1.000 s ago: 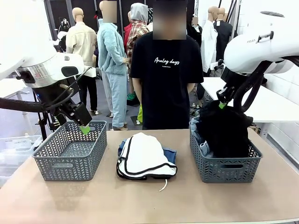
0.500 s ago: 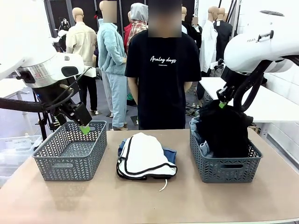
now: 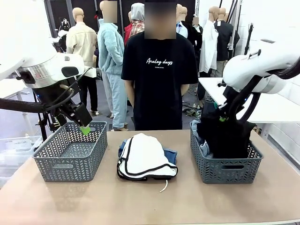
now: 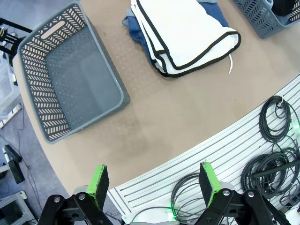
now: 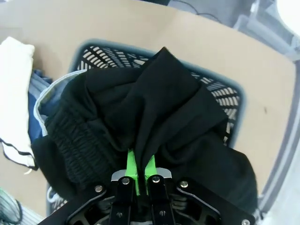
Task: Sort the tops and bottoms.
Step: Sort the clothes according to human instructions.
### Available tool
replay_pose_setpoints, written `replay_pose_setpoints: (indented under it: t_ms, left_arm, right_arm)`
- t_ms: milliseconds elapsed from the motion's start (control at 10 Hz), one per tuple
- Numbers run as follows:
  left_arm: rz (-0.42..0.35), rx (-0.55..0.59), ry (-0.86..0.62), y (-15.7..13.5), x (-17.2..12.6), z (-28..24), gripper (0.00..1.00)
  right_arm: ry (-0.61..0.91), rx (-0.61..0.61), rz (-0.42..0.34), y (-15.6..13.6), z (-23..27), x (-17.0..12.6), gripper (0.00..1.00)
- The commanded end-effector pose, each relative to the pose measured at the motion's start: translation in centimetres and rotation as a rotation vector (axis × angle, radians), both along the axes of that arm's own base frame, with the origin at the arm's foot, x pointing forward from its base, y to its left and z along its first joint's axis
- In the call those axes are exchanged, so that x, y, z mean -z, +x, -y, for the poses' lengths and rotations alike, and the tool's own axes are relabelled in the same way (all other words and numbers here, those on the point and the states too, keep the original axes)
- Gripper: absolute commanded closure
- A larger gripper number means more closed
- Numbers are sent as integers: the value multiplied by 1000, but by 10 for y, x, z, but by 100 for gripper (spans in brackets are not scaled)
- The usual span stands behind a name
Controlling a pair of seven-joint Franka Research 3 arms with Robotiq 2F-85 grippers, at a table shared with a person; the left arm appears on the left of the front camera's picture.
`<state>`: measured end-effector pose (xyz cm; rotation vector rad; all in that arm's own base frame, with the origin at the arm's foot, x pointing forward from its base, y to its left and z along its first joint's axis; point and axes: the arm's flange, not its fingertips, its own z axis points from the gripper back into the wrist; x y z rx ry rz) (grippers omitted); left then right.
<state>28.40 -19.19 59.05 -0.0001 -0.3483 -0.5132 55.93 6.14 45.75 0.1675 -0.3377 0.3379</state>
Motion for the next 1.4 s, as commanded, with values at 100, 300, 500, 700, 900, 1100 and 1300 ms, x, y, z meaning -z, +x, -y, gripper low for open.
replay_pose_setpoints:
  t_ms: [100,300,500,700,900,1100,1300]
  left_arm:
    - [2,-13,0,-1,1,-1,0]
    - [2,-13,0,-1,1,-1,0]
    - [2,-13,0,-1,1,-1,0]
    - [2,-13,0,-1,1,-1,0]
    - [2,-13,0,-1,1,-1,0]
    - [2,-13,0,-1,1,-1,0]
    - [2,-13,0,-1,1,-1,0]
  right_arm:
    - [54,-57,-65,4,-12,36,100]
    - [18,-100,-164,10,-25,63,100]
    - [-63,-93,-275,18,-24,90,100]
    - [-52,-102,-299,17,-27,101,100]
    - [-52,-101,-262,15,-27,85,100]
    - [-55,-88,-224,6,-25,58,95]
    - [-50,-59,-176,-4,-22,38,62]
